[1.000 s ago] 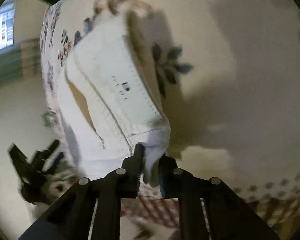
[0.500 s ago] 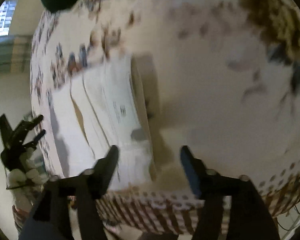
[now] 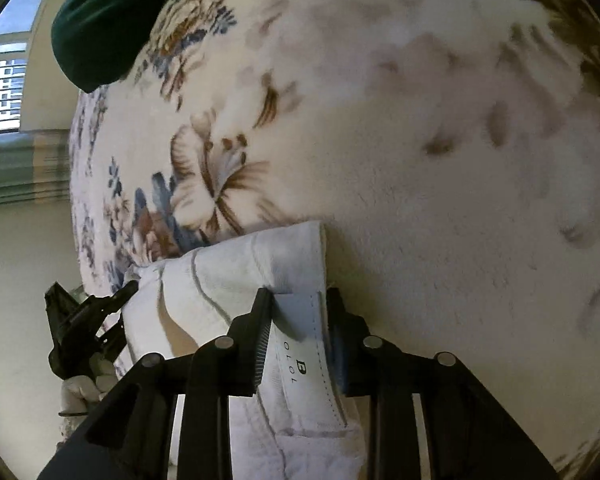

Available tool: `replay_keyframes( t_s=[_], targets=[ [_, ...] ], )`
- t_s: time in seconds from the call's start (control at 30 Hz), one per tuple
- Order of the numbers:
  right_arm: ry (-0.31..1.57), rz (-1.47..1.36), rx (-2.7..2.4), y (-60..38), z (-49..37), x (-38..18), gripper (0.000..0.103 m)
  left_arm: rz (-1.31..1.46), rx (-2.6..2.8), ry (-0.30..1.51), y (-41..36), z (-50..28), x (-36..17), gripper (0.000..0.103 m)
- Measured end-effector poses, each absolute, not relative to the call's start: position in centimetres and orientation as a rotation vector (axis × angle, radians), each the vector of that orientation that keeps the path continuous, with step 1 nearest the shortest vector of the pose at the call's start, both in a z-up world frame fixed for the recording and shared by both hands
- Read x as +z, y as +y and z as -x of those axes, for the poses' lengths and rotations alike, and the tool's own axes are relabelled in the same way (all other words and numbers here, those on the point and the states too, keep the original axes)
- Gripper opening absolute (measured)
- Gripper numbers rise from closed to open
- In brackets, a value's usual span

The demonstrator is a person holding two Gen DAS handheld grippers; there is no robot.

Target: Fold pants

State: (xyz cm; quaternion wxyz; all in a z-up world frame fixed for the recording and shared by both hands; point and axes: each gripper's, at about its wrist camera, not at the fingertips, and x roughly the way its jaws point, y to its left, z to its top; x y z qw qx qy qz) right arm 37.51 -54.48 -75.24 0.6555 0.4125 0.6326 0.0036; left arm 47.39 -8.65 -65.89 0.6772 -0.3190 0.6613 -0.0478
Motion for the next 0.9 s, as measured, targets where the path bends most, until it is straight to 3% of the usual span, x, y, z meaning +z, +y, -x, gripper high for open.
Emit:
replay_keyframes(
  t_s=[0.13, 0.2, 0.23, 0.27, 0.3, 0.37, 0.57, 0.73, 0.9],
  targets=[
    [1.456, -0.937, 0.046, -54.0, -38.0, -75.0, 0.035, 0.802, -0.099, 1.479, -8.1, -46.7, -65.4, 0.029],
    [1.492, -0.949, 0.071, -54.9, -37.2, -74.6, 0.066, 0.756, -0.142, 1.475, -8.6, -46.3, -63.3, 0.040],
    [1.499, -0.968, 0.093, -55.1, -36.6, -74.4, 0.074, 0.722, -0.171, 1.467, -8.9, -45.8, -61.8, 0.045],
    [1.496, -0.987, 0.118, -55.3, -35.7, -74.0, 0.081, 0.701, -0.197, 1.461, -8.9, -45.6, -61.0, 0.064],
    [1.501, -0.998, 0.140, -55.4, -34.8, -73.8, 0.081, 0.675, -0.228, 1.455, -9.0, -44.9, -60.0, 0.079],
    [1.542, -1.001, 0.144, -55.1, -33.0, -74.1, 0.081, 0.669, -0.287, 1.449, -8.9, -42.8, -58.8, 0.083],
    [1.653, -1.209, 0.224, -52.6, -27.2, -78.3, 0.081, 0.642, -0.262, 1.536, -8.8, -38.4, -62.1, 0.083],
    [1.561, -1.417, 0.395, -48.0, -26.8, -81.4, 0.083, 0.726, -0.238, 1.546, -8.4, -36.3, -64.4, 0.083],
    [1.448, -1.452, 0.380, -47.3, -26.8, -80.7, 0.086, 0.727, -0.260, 1.540, -8.2, -35.8, -64.4, 0.083]
  ],
)
